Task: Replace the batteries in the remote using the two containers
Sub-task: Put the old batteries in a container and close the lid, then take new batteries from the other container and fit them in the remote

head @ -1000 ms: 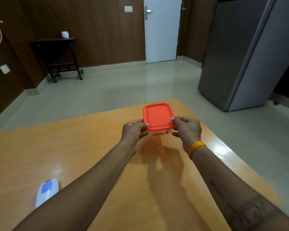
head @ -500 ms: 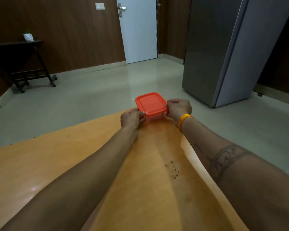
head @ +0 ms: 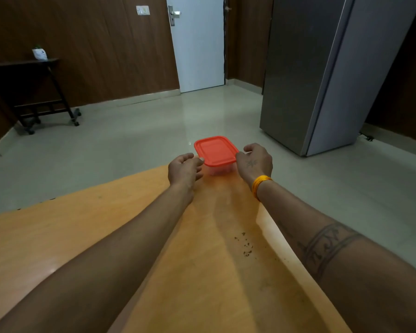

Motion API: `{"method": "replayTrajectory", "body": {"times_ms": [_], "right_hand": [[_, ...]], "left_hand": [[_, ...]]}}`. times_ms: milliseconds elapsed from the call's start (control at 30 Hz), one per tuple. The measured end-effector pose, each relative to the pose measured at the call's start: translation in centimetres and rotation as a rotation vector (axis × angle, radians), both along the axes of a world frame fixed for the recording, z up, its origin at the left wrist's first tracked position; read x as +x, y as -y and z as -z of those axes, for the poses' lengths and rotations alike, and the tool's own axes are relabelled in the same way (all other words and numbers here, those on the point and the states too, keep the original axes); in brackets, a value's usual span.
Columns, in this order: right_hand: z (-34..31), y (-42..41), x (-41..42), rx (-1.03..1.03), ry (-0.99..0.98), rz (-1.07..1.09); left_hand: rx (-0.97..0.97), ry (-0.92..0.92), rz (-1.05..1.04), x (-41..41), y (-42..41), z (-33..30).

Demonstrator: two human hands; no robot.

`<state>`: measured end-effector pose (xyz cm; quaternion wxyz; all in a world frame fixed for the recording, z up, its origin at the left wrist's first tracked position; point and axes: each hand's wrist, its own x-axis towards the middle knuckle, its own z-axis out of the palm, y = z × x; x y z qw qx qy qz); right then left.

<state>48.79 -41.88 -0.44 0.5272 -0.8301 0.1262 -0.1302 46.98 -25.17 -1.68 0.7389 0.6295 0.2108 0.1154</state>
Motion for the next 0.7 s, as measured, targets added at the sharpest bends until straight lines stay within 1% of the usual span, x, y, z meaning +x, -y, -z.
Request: {"method": "replayTrajectory", "body": {"times_ms": [100, 167, 267, 367, 500, 700], "right_hand": [[-1.2, -0.5, -3.2, -0.019, 0.043, -0.034], [-2.1, -1.2, -5.7, 0.015, 0.085, -0.065], [-3.4, -2.8, -10.6, 0.129, 0.103, -0.139], [-4.2, -4.5, -15.9, 0.273, 0.068, -0.229], [-5.1, -7.3, -23.3, 0.441, 0.012, -0.372], [-5.7, -12.5, -33.8, 0.562, -0.059, -0.539]], "left_hand": [[0.08, 0.025, 0.086, -2.8, -0.5, -1.6], [0.118, 0.056, 0.141, -5.4, -0.9, -3.0], [0.159, 0.087, 0.18, -10.3, -1.8, -4.6], [0.172, 0.104, 0.209, -16.0, -3.3, -6.1], [0.217, 0.104, 0.199, -24.4, -6.8, -7.9], [0.252, 0.101, 0.143, -36.9, -12.9, -9.5]]}}
